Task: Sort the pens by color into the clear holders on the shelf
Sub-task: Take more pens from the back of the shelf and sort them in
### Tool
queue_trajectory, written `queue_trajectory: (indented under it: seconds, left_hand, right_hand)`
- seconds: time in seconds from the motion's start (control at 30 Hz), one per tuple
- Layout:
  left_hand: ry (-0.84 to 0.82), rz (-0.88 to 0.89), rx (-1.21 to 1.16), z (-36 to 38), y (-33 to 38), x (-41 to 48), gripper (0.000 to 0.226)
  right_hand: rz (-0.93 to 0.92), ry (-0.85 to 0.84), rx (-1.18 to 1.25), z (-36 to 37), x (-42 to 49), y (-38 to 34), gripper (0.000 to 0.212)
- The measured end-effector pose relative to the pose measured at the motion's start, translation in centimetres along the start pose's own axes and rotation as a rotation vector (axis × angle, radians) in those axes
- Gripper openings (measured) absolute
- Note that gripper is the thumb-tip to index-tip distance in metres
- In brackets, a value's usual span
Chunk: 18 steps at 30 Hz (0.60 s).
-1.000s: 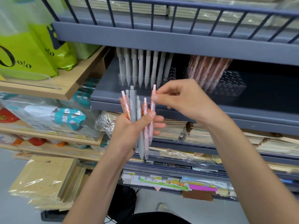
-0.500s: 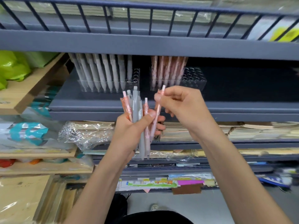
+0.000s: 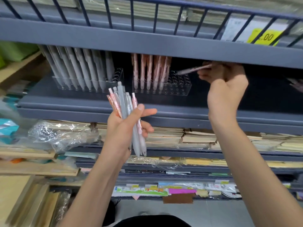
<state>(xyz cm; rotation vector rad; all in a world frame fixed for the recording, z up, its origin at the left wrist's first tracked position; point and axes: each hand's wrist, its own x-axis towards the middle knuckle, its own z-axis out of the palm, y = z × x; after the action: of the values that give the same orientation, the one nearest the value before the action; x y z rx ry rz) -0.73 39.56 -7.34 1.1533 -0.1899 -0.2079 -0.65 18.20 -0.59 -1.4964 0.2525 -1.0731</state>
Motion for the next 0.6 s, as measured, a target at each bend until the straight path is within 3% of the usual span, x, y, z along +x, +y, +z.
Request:
queue_trajectory:
  seconds: [0.2,0.3,0.4,0.6]
  left_hand:
    - [0.048,-0.002,0.033,0.4,-0.3,-0.3,0.017]
    - [0.096,-0.005,0.047,0.3,-0.3,-0.3,0.015]
    - [0.131,-0.020,0.054,0.1,-0.4,-0.5,0.019]
    - [0.075,-0.032,0.012,-0.5,-0.1,-0.6,0.015]
  right_hand:
    - [-0.031,-0.168,-0.314,2.5,2.1,1.3,0.026]
    - [-0.009,-0.323,-0.487,4.3,3.4,1.2,0.020]
    - [-0.053,-0.452,-0.727,5.3,3.8,1.1,0.031]
    - [-0.111,-0.559,-0.913,6.0,3.7,0.2,0.029]
